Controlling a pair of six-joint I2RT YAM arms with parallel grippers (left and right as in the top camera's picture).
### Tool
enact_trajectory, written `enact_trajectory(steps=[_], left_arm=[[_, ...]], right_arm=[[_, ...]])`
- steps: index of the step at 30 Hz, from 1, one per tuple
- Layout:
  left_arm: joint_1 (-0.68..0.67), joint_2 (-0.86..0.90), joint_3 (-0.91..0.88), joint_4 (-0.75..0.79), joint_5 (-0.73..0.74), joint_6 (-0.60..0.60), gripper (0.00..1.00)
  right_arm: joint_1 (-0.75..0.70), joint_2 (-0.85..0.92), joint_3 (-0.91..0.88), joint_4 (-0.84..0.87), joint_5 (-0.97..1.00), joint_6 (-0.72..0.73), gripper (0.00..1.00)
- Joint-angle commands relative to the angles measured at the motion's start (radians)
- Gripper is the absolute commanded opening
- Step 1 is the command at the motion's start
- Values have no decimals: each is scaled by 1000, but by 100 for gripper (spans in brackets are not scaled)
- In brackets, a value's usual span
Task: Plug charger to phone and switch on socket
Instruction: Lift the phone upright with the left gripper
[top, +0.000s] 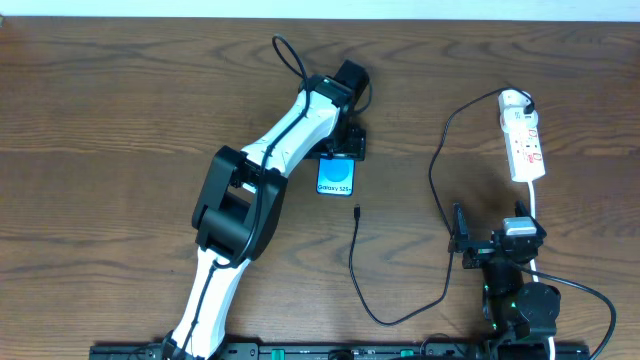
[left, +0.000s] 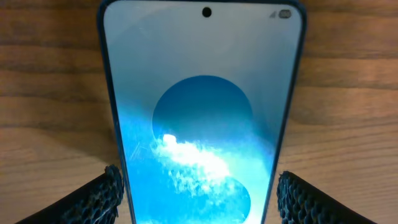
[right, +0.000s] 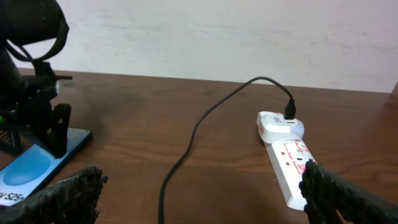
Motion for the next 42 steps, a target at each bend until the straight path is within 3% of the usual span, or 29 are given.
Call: enact_trajectory(steps=[1,3,5,18,24,37,42], left_arm=[[2,-13,-26,12,-6,-5,80],[2,-11,-32,17,-6,-5,93],[2,-11,-33,23,-6,-5,98],[-15,-9,-70,52,-16,-5,98],[-51,-8,-113,71,-165,-55,98],[-70,-8,-185,135,-164,-55,99],[-70,-8,-185,131,-164,-55,89]], right_arm=[[-5,-4,-1,-5,5,13,99],[-5,-4,-1,-5,5,13,99],[-5,-4,-1,-5,5,13,99],[-5,-4,-1,-5,5,13,99],[-5,-4,-1,-5,5,13,99],[-5,-4,-1,-5,5,13,99],[-5,-4,-1,-5,5,13,99]])
